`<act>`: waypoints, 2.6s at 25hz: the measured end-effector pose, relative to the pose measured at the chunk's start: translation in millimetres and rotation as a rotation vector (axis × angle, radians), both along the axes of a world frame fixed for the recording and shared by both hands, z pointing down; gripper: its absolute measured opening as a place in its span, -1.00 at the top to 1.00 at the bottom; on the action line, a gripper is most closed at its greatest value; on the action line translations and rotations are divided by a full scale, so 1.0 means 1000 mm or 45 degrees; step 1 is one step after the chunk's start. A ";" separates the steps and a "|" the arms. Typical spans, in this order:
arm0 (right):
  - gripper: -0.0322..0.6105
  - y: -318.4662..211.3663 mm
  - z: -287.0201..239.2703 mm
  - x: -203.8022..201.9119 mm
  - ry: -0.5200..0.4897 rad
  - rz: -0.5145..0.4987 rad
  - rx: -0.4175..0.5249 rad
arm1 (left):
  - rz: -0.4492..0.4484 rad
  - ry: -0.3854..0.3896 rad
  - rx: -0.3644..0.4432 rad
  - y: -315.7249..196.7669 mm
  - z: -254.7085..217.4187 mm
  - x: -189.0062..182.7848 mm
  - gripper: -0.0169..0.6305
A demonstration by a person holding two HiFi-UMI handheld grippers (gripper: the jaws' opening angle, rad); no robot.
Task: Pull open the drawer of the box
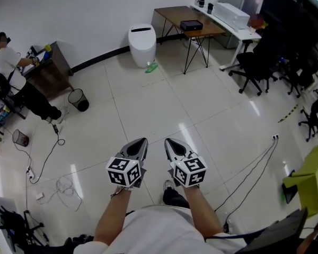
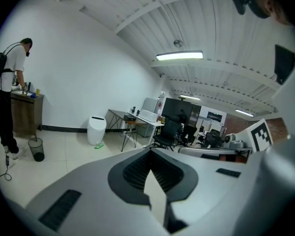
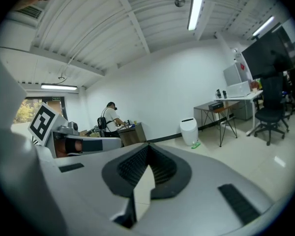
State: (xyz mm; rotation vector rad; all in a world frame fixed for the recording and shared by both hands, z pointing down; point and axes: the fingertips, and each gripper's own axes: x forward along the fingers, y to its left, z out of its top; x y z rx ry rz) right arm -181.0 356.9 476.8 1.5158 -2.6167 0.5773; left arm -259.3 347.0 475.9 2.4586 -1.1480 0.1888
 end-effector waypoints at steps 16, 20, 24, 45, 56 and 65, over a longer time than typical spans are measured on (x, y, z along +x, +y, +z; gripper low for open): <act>0.94 -0.039 0.009 0.101 0.046 0.096 0.011 | 0.076 -0.036 -0.012 -0.049 0.008 0.099 0.94; 0.94 -0.056 0.008 0.123 0.048 0.111 0.012 | 0.088 -0.048 -0.007 -0.063 0.007 0.119 0.94; 0.94 -0.070 0.008 0.140 0.058 0.118 0.018 | 0.090 -0.054 -0.010 -0.076 0.007 0.133 0.94; 0.94 -0.148 0.014 0.208 0.110 0.260 -0.002 | 0.187 0.011 -0.002 -0.160 0.003 0.187 0.94; 0.94 -0.221 0.010 0.235 0.209 0.268 0.000 | 0.218 0.040 0.005 -0.240 -0.005 0.215 0.94; 0.94 -0.271 0.000 0.268 0.237 0.340 0.010 | 0.238 0.034 -0.002 -0.288 -0.007 0.241 0.94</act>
